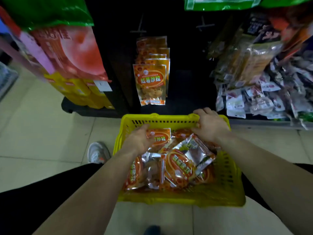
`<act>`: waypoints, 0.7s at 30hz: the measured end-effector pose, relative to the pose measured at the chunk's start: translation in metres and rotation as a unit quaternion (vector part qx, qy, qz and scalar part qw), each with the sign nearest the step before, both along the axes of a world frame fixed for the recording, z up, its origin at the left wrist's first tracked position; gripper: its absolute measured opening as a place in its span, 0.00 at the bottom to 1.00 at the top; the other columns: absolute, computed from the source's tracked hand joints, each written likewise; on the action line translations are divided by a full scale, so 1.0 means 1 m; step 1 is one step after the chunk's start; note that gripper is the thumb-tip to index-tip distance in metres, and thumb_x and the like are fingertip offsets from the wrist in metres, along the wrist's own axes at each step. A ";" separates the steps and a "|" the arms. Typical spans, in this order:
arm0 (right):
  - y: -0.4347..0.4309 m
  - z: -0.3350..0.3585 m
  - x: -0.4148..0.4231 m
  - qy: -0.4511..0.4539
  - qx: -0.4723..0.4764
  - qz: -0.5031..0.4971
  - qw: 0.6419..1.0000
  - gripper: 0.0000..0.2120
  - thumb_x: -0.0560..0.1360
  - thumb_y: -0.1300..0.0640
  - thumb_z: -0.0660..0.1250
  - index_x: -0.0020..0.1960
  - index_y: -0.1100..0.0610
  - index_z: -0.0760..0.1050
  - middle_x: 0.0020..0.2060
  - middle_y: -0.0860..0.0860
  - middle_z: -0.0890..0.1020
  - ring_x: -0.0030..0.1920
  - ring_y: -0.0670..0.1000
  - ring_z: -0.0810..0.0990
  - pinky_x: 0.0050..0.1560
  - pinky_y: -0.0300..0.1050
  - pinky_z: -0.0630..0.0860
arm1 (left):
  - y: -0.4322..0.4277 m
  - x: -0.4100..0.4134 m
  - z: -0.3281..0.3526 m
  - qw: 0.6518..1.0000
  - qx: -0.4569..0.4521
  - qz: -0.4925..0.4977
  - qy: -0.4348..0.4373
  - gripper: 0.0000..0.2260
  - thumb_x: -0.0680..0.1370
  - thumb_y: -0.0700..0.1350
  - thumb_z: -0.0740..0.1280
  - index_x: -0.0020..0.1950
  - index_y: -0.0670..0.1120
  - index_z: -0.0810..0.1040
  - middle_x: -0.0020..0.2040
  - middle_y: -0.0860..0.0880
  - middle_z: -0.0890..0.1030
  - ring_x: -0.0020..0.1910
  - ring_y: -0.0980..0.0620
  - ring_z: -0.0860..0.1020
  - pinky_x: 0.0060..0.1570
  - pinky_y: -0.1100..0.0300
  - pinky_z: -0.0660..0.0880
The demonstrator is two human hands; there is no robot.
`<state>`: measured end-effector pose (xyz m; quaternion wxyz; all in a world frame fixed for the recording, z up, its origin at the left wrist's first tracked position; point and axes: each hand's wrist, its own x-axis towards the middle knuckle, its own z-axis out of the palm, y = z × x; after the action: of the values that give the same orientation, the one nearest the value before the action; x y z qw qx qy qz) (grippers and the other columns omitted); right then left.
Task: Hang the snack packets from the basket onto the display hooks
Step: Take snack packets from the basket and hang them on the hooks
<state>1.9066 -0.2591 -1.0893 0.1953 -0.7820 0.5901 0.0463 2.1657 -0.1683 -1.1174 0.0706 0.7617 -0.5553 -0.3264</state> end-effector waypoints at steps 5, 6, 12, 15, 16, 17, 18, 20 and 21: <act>0.042 -0.055 -0.034 0.012 0.107 -0.020 0.994 0.34 0.75 0.45 0.67 0.77 0.48 0.58 0.75 0.57 0.63 0.70 0.63 0.68 0.65 0.57 0.72 | 0.021 -0.015 -0.035 0.997 0.079 -0.018 0.006 0.30 0.77 0.60 0.68 0.77 0.55 0.64 0.71 0.45 0.74 0.66 0.42 0.75 0.65 0.48 0.73; 0.049 -0.065 -0.036 0.020 0.123 -0.010 0.992 0.36 0.75 0.45 0.67 0.78 0.47 0.56 0.76 0.56 0.61 0.71 0.62 0.68 0.65 0.57 0.72 | 0.023 -0.017 -0.042 0.995 0.097 -0.034 -0.003 0.30 0.78 0.58 0.68 0.78 0.55 0.63 0.71 0.44 0.74 0.65 0.42 0.76 0.63 0.47 0.74; 0.080 -0.111 -0.014 0.048 0.153 0.057 0.986 0.28 0.77 0.45 0.64 0.75 0.50 0.63 0.72 0.55 0.67 0.71 0.59 0.65 0.67 0.57 0.69 | 0.021 -0.010 -0.064 0.982 0.139 -0.092 -0.084 0.29 0.75 0.53 0.71 0.74 0.52 0.66 0.68 0.43 0.75 0.65 0.41 0.74 0.61 0.46 0.74; 0.087 -0.123 0.010 0.028 0.148 0.070 0.986 0.30 0.76 0.44 0.66 0.75 0.52 0.64 0.70 0.56 0.69 0.70 0.60 0.66 0.65 0.57 0.71 | 0.022 0.002 -0.069 0.979 0.151 -0.091 -0.106 0.24 0.75 0.55 0.71 0.68 0.49 0.70 0.62 0.43 0.79 0.60 0.40 0.77 0.57 0.48 0.75; 0.088 -0.124 0.017 0.017 0.146 0.071 0.987 0.30 0.76 0.44 0.66 0.74 0.51 0.65 0.69 0.56 0.70 0.69 0.60 0.67 0.64 0.56 0.72 | 0.023 0.006 -0.071 0.978 0.154 -0.093 -0.107 0.22 0.75 0.55 0.71 0.66 0.50 0.72 0.61 0.44 0.80 0.59 0.41 0.78 0.56 0.50 0.76; 0.088 -0.126 0.024 0.006 0.146 0.072 0.987 0.29 0.76 0.43 0.65 0.74 0.51 0.65 0.68 0.55 0.70 0.68 0.60 0.68 0.63 0.55 0.72 | 0.024 0.008 -0.072 0.978 0.153 -0.096 -0.108 0.19 0.76 0.55 0.71 0.64 0.51 0.74 0.60 0.45 0.81 0.58 0.42 0.78 0.55 0.51 0.76; 0.088 -0.127 0.029 -0.003 0.148 0.072 0.986 0.28 0.77 0.42 0.65 0.74 0.50 0.65 0.68 0.55 0.71 0.67 0.59 0.69 0.63 0.54 0.71 | 0.025 0.010 -0.072 0.978 0.149 -0.100 -0.110 0.16 0.76 0.54 0.70 0.61 0.51 0.77 0.59 0.46 0.81 0.56 0.44 0.79 0.53 0.53 0.76; 0.087 -0.127 0.036 -0.015 0.157 0.071 0.985 0.27 0.77 0.43 0.64 0.74 0.50 0.65 0.68 0.54 0.71 0.68 0.59 0.69 0.64 0.53 0.71 | 0.024 0.011 -0.070 0.977 0.143 -0.102 -0.118 0.10 0.78 0.52 0.69 0.58 0.54 0.81 0.57 0.48 0.83 0.54 0.46 0.80 0.53 0.54 0.77; 0.086 -0.127 0.037 -0.023 0.162 0.065 0.984 0.27 0.77 0.44 0.63 0.74 0.50 0.65 0.68 0.54 0.72 0.68 0.59 0.69 0.63 0.53 0.72 | 0.023 0.010 -0.068 0.978 0.140 -0.101 -0.121 0.08 0.78 0.52 0.68 0.56 0.55 0.82 0.57 0.48 0.83 0.54 0.46 0.80 0.53 0.53 0.78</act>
<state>1.9441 -0.1729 -1.2161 0.3297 -0.7777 0.5178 0.1356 2.1756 -0.1457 -1.1853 -0.1378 0.7378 -0.5830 -0.3112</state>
